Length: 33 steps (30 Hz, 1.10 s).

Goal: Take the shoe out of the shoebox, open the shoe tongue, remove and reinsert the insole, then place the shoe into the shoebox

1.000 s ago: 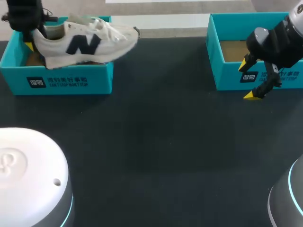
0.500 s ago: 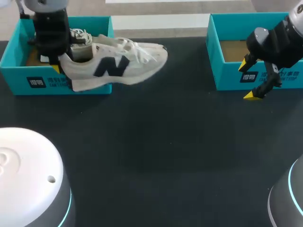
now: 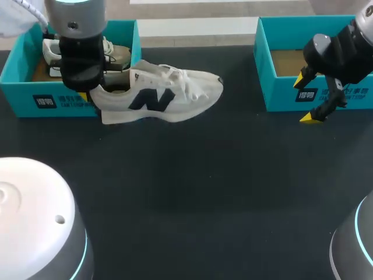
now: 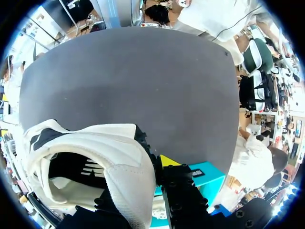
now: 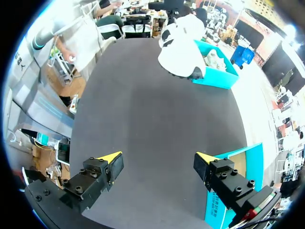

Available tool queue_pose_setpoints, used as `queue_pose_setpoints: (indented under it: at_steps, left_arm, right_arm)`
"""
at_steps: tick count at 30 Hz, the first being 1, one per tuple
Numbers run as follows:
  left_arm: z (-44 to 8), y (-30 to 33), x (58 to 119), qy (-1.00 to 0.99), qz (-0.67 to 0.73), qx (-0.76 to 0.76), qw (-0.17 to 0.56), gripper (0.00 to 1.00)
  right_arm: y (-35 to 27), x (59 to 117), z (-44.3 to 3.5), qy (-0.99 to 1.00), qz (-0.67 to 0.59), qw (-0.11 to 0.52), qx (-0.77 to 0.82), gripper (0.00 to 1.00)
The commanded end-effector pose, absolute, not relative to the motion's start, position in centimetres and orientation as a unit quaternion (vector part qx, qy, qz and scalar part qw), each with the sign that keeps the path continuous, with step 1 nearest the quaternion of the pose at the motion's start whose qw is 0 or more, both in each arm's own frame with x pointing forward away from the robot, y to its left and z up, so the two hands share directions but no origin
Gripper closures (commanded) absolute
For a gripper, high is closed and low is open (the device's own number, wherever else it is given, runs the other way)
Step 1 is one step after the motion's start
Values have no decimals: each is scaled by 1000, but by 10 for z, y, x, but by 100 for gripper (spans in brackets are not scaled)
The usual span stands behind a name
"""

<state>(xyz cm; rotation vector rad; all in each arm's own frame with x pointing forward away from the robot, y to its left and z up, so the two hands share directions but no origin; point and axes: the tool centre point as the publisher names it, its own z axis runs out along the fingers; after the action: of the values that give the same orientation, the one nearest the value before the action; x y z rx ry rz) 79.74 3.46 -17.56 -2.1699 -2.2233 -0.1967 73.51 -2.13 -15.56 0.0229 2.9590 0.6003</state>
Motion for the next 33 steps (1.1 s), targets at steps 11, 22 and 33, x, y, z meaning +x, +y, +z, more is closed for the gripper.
queue_pose_setpoints:
  at_steps: [11,22,33]
  left_arm:
    - [-175,37,795,-714,-65,-698,9,100]
    - [-196,-4,785,-708,-27,-705,1,100]
    - [-202,-49,764,-692,-23,-721,10,100]
  right_arm:
    - [-20,737,-156,979,197,59,8,0]
    - [-20,737,-156,979,197,59,8,0]
    - [-20,737,-156,979,197,59,8,0]
